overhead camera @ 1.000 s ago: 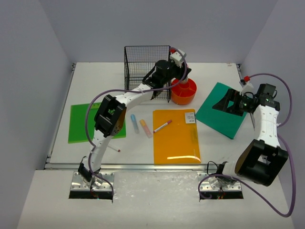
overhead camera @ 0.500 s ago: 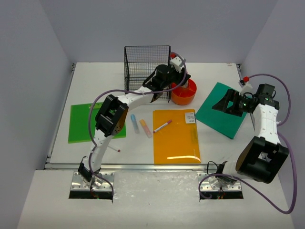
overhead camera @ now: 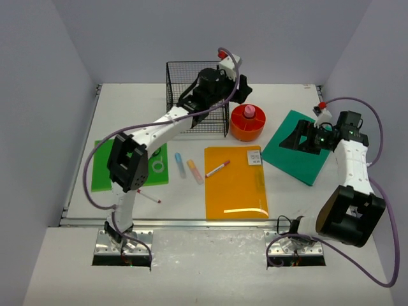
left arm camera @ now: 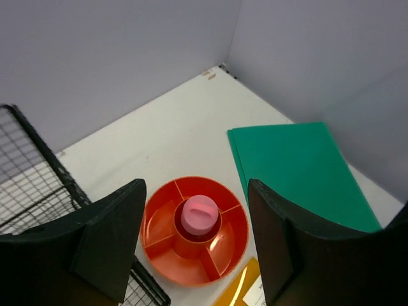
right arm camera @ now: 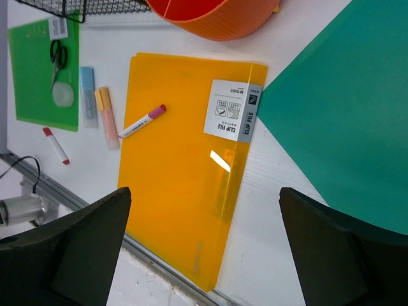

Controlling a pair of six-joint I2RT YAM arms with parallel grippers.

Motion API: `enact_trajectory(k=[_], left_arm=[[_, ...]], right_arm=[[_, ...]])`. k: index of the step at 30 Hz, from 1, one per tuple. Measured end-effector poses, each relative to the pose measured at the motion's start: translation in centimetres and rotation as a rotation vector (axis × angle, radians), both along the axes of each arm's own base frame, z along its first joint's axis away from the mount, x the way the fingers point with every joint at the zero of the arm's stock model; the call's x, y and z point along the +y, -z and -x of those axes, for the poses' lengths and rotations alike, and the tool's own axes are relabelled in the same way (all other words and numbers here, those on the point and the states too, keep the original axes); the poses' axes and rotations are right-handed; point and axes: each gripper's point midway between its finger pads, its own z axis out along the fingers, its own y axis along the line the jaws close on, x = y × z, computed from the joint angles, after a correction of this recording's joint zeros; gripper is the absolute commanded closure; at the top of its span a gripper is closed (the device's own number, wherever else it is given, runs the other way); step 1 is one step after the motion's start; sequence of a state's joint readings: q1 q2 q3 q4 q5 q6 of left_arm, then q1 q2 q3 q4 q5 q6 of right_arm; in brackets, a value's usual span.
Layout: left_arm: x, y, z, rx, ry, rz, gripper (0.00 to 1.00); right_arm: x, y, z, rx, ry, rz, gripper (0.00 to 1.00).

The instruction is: Organize the desk

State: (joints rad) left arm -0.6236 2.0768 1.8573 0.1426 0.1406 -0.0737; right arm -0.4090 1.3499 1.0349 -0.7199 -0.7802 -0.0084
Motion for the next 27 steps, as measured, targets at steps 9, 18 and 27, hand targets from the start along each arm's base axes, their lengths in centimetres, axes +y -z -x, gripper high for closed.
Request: enact_trajectory(k=[9, 18, 27], left_arm=[[20.8, -7.9, 6.2, 0.039, -0.281, 0.006, 0.63], [27.3, 13.8, 15.9, 0.533, -0.235, -0.393, 0.68], [16.3, 18.0, 21.6, 0.54, 0.139, -0.613, 0.64]], right_arm=[[4.4, 2.8, 2.1, -0.021, -0.153, 0.15, 0.01], [8.5, 4.2, 3.2, -0.032, -0.306, 0.233, 0.01], [9.1, 5.5, 3.1, 0.044, -0.275, 0.227, 0.01]])
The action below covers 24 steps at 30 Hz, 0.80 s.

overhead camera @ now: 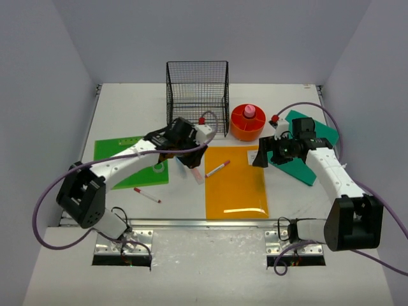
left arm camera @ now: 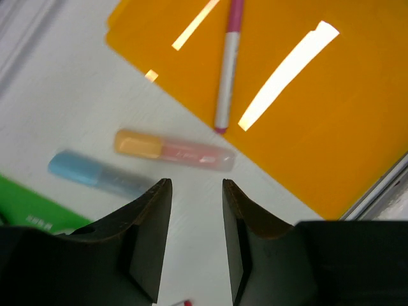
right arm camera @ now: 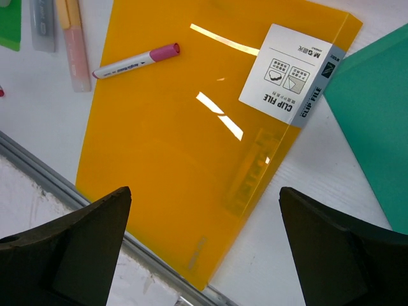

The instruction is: Organize the desk

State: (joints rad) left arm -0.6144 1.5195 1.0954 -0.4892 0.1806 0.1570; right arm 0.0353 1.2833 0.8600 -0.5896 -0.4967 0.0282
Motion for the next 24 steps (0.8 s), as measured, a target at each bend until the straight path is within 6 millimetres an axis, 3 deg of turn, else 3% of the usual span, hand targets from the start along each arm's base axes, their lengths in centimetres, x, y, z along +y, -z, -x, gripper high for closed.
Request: enact_trajectory(k=[3, 7, 14, 20, 21, 23, 24], left_arm=[[-3.2, 1.6, 0.3, 0.043, 0.07, -0.029, 0.64], [-5.8, 3.9, -1.0, 0.08, 0.092, -0.055, 0.64], [-8.3, 6.8, -1.9, 0.125, 0.103, -0.091, 0.66], [-8.8, 9.4, -1.1, 0.171, 0.113, -0.125, 0.7], [-8.8, 9.9, -1.0, 0.178, 0.115, -0.131, 0.75], [-9.1, 10.0, -1.1, 0.179, 0.112, -0.124, 0.98], [-9.2, 10.0, -1.1, 0.178, 0.109, -0.119, 1.0]], right_arm=[[0.0, 0.1, 0.0, 0.02, 0.023, -0.009, 0.01], [-0.4, 0.2, 0.0, 0.052, 0.065, -0.044, 0.01], [-2.7, 1.0, -0.5, 0.164, 0.205, -0.16, 0.02], [-2.1, 0.6, -0.5, 0.185, 0.216, -0.22, 0.05], [-2.0, 0.5, -0.6, 0.187, 0.216, -0.233, 0.06], [-1.7, 0.2, -0.7, 0.187, 0.217, -0.256, 0.13], [-1.5, 0.0, -0.8, 0.187, 0.218, -0.267, 0.16]])
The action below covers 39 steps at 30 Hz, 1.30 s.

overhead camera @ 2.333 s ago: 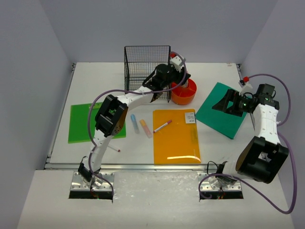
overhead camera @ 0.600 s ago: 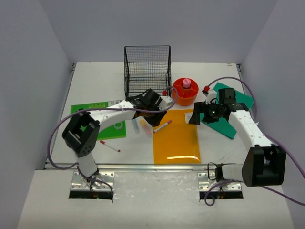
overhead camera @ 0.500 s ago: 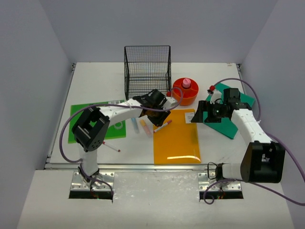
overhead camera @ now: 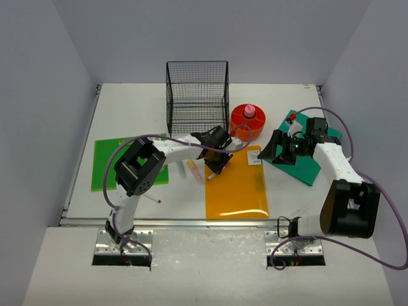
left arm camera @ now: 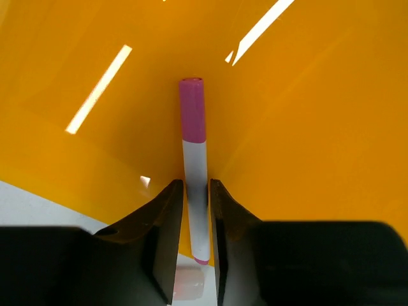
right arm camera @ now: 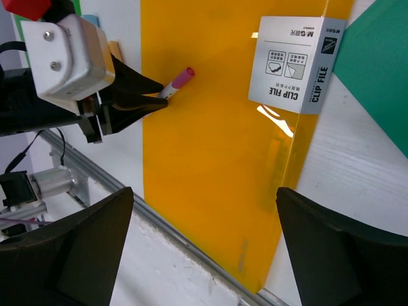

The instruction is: Organize the desk

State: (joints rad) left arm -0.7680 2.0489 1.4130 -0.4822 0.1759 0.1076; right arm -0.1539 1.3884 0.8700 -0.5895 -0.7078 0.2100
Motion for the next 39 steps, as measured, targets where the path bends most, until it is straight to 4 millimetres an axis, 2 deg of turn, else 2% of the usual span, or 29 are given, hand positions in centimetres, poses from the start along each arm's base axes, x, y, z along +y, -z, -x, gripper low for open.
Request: enact_trajectory(k=[3, 5, 7, 10, 12, 16, 18, 21, 24, 27, 32, 33, 34, 39], left_arm=[[-0.3, 0.1, 0.0, 0.001, -0.006, 0.016, 1.0], [-0.6, 0.0, 0.2, 0.001, -0.006, 0.042, 1.0], [-0.7, -0.2, 0.9, 0.003, -0.004, 0.085, 1.0], [-0.6, -1.3, 2.9, 0.032, 0.003, 0.159, 1.0], [-1.0, -3.5, 4.1, 0.043, 0.012, 0.24, 1.0], [-3.4, -10.5, 4.4, -0.009, 0.05, 0.462, 1.0], [-4.4, -13.3, 4.5, -0.034, 0.073, 0.548, 1.0], [-5.2, -15.5, 4.9, -0.036, 0.096, 0.626, 1.0], [-5.4, -15.9, 5.2, -0.012, 0.101, 0.65, 1.0], [-5.6, -16.1, 5.4, 0.002, 0.099, 0.66, 1.0], [-5.3, -16.1, 5.0, 0.01, 0.07, 0.664, 1.0], [-5.2, -16.2, 4.9, 0.014, 0.063, 0.667, 1.0], [-5.1, -16.3, 4.6, 0.018, 0.054, 0.673, 1.0], [-4.3, -16.8, 3.1, 0.039, 0.0, 0.708, 1.0]], right_arm=[[0.3, -0.4, -0.4, -0.013, 0.009, -0.031, 0.32], [0.6, -0.5, -0.7, -0.021, 0.016, -0.053, 0.38], [1.0, -0.7, -0.8, -0.02, 0.027, -0.087, 0.4], [2.0, -0.8, -0.6, -0.007, 0.033, -0.155, 0.39], [2.9, -1.2, -0.6, -0.01, 0.021, -0.196, 0.36], [5.8, -2.7, -0.7, -0.045, -0.056, -0.266, 0.3], [7.3, -3.4, -0.4, -0.06, -0.105, -0.293, 0.3], [9.1, -4.1, 0.1, -0.068, -0.159, -0.326, 0.35], [9.8, -4.8, 0.2, -0.07, -0.176, -0.357, 0.47], [10.0, -5.5, -0.1, -0.081, -0.178, -0.385, 0.72], [10.5, -6.8, -0.2, -0.099, -0.202, -0.439, 0.98], [10.6, -6.9, -0.3, -0.101, -0.203, -0.442, 0.98], [10.6, -7.0, -0.3, -0.105, -0.203, -0.444, 0.93], [10.6, -7.1, -0.5, -0.115, -0.203, -0.438, 0.58]])
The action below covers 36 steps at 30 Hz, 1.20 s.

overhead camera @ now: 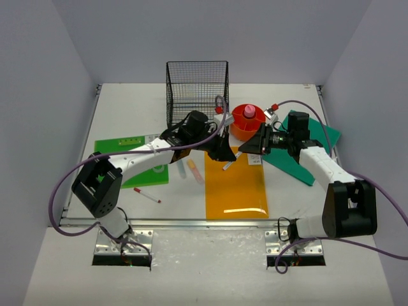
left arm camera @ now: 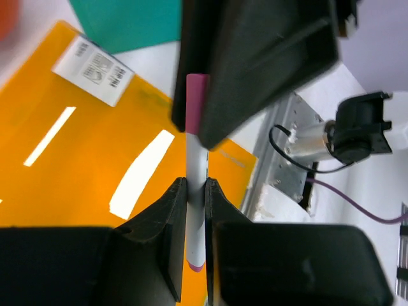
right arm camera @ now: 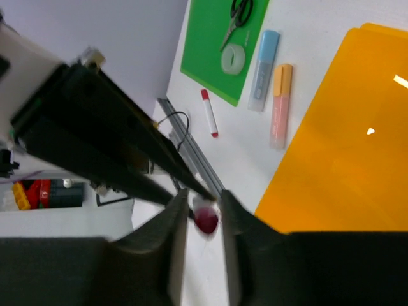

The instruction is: Organize the desk

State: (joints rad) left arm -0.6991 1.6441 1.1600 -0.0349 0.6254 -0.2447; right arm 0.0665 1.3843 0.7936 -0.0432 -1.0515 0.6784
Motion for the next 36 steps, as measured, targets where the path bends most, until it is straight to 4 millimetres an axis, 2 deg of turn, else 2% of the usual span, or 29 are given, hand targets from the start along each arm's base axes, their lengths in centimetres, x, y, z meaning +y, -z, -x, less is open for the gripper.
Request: enact_trajectory(k=[4, 7, 9, 11, 19, 23, 26, 27, 28, 30, 32, 34, 36], left_arm=[[1.4, 0.0, -2.4, 0.002, -0.078, 0.008, 1.0], [2.1, 0.2, -3.4, -0.005, -0.111, 0.007, 1.0], [2.1, 0.4, -3.4, -0.004, -0.113, 0.003, 1.0], [2.1, 0.7, -3.2, -0.001, -0.11, 0.0, 1.0], [2.0, 0.6, -3.0, -0.003, -0.1, 0.009, 1.0], [1.8, 0.4, -2.7, 0.001, -0.083, 0.02, 1.0], [1.7, 0.4, -2.6, 0.005, -0.075, 0.023, 1.0], [1.7, 0.4, -2.5, 0.005, -0.073, 0.024, 1.0], [1.7, 0.5, -2.5, 0.006, -0.072, 0.024, 1.0], [1.8, 0.7, -2.4, 0.009, -0.073, 0.022, 0.91], [1.8, 0.8, -2.4, 0.011, -0.074, 0.019, 0.78], [1.9, 0.9, -2.4, 0.013, -0.074, 0.018, 0.64], [1.9, 0.9, -2.3, 0.016, -0.074, 0.019, 0.38]], right_arm=[[0.0, 0.2, 0.3, 0.021, -0.005, 0.001, 0.55], [0.1, 0.2, 0.3, 0.027, -0.006, -0.003, 0.55], [0.1, 0.3, 0.3, 0.03, -0.006, -0.003, 0.5], [0.1, 0.4, 0.2, 0.035, -0.006, -0.003, 0.4], [0.4, 0.7, -1.3, 0.045, 0.02, 0.021, 0.38], [0.8, 0.9, -2.1, 0.046, 0.019, 0.031, 0.45], [1.4, 1.2, -2.3, 0.051, 0.008, 0.035, 0.55], [1.5, 1.3, -2.3, 0.049, 0.006, 0.037, 0.68], [1.6, 1.4, -2.4, 0.048, 0.005, 0.039, 0.76], [1.8, 1.4, -2.4, 0.044, 0.001, 0.04, 0.86], [2.0, 1.3, -2.4, 0.036, -0.007, 0.04, 0.96], [2.1, 1.3, -2.4, 0.026, -0.01, 0.043, 1.0], [2.0, 1.5, -2.6, 0.01, -0.007, 0.058, 1.0]])
